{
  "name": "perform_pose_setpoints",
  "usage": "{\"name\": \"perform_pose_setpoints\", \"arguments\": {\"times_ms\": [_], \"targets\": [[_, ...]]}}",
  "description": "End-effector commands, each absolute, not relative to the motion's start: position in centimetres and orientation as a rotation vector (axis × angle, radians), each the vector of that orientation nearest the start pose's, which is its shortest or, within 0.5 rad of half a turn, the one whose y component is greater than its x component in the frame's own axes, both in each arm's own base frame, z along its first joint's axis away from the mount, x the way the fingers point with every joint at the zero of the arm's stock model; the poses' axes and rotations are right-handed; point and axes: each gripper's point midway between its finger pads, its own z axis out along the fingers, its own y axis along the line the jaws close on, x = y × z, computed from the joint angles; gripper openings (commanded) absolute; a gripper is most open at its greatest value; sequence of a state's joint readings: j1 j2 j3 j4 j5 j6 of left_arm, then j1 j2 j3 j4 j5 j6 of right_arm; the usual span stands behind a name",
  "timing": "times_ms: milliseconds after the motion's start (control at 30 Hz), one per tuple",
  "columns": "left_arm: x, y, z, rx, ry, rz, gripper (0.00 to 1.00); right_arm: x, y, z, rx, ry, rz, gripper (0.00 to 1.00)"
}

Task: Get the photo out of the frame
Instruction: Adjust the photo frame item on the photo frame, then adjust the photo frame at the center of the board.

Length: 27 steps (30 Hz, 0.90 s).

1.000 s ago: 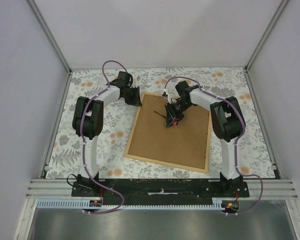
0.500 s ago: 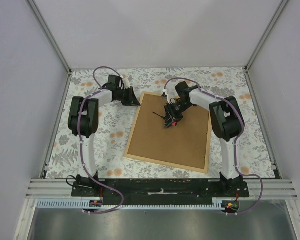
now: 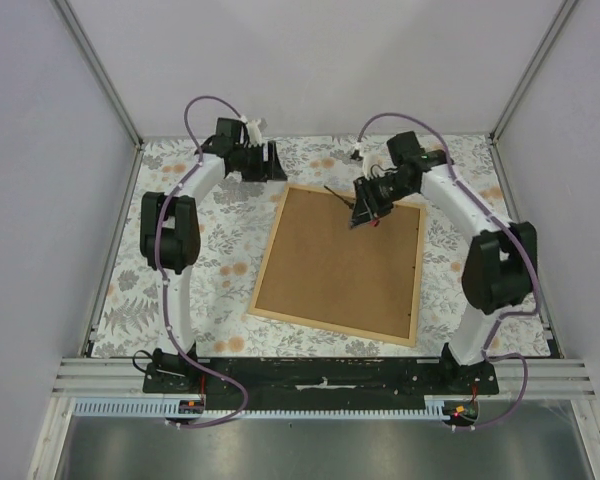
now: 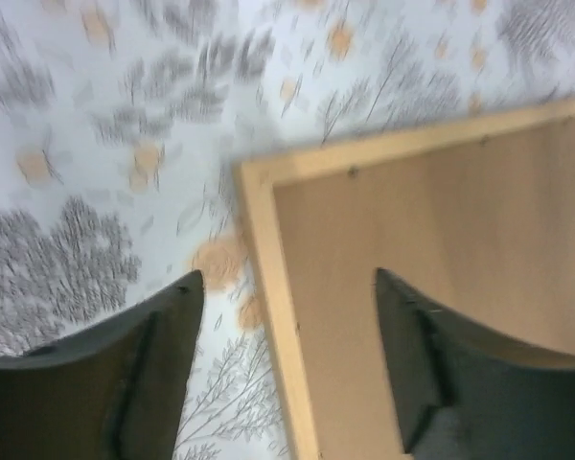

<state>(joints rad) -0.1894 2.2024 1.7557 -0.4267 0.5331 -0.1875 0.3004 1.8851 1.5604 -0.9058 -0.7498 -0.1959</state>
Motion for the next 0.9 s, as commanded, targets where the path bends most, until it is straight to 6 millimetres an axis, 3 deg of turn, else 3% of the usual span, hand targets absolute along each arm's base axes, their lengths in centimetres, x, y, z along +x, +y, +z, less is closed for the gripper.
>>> {"name": "perform_pose_setpoints", "arguments": {"times_ms": [0,200,400,667,867], "targets": [[54.2,-20.4,10.8,0.408,2.352,-0.638,0.82,31.5,19.8,19.1,-0.897,2.359,0.946,0.00],[55.6,-22.5,7.7,0.634,2.340,-0.400,0.83,29.3,17.4,20.5,-0.862,2.291,0.873,0.00],[55.0,-24.8,6.0,0.901,2.277,-0.268,0.83,29.1,16.5,21.4,-0.851,2.233,0.844,0.00],[56.7,-25.1,5.6,1.075,2.173,-0.137,0.84,28.6,16.1,21.4,-0.832,2.223,0.875,0.00],[56.1,-24.9,3.7,1.281,2.118,-0.113,0.83,28.5,16.1,21.6,-0.833,2.211,0.884,0.00]]}}
